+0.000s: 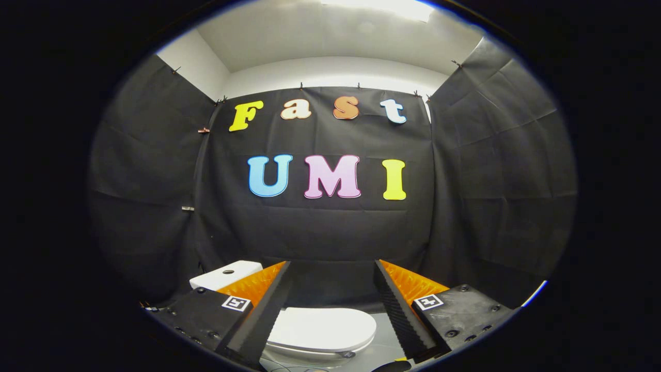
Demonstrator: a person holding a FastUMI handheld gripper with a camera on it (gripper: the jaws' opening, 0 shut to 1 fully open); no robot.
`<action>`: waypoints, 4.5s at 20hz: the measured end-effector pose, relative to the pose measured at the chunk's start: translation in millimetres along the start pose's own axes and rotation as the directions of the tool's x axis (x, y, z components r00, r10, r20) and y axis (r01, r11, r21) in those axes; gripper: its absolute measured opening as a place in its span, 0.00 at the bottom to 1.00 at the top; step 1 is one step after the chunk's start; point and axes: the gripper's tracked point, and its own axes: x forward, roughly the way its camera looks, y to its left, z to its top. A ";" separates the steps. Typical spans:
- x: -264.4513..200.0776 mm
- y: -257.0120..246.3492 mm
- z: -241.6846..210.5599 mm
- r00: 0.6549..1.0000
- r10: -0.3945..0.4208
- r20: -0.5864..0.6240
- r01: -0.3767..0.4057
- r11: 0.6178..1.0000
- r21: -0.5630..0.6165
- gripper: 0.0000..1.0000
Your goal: Open the toilet lid.
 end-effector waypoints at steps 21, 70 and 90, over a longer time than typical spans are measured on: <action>35.3 -70.2 -102.6 0.969 -0.087 -0.231 0.162 0.930 0.331 0.97; 87.5 -100.0 -534.2 0.734 0.273 -0.622 0.556 0.284 0.781 0.84; 100.0 -90.4 -541.3 0.729 0.294 -0.617 0.558 0.267 0.786 0.05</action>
